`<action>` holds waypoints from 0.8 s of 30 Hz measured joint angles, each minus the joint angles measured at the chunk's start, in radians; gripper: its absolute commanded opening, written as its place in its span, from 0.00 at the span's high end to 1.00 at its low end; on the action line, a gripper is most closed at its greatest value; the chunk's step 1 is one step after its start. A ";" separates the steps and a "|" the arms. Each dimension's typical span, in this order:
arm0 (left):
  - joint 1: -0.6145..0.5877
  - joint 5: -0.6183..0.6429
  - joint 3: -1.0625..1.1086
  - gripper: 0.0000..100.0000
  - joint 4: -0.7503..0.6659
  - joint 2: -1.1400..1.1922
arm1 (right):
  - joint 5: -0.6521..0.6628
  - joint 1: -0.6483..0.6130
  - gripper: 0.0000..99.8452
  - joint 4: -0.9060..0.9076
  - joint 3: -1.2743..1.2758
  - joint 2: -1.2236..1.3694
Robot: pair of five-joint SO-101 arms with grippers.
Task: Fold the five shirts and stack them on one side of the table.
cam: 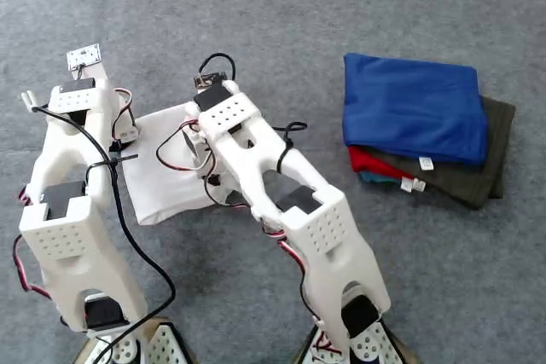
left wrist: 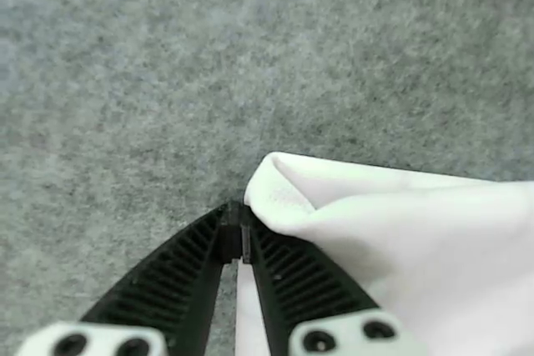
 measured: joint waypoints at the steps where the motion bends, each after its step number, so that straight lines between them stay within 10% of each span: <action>1: 0.000 0.000 0.000 0.97 0.000 0.000 | 0.000 0.002 0.92 0.003 -0.006 0.005; 12: -0.117 0.106 -0.319 0.76 0.388 0.005 | 0.094 0.020 0.98 -0.018 -0.009 0.028; 24: -0.109 0.158 -0.301 0.75 0.328 0.006 | 0.107 0.023 0.98 -0.023 -0.037 0.063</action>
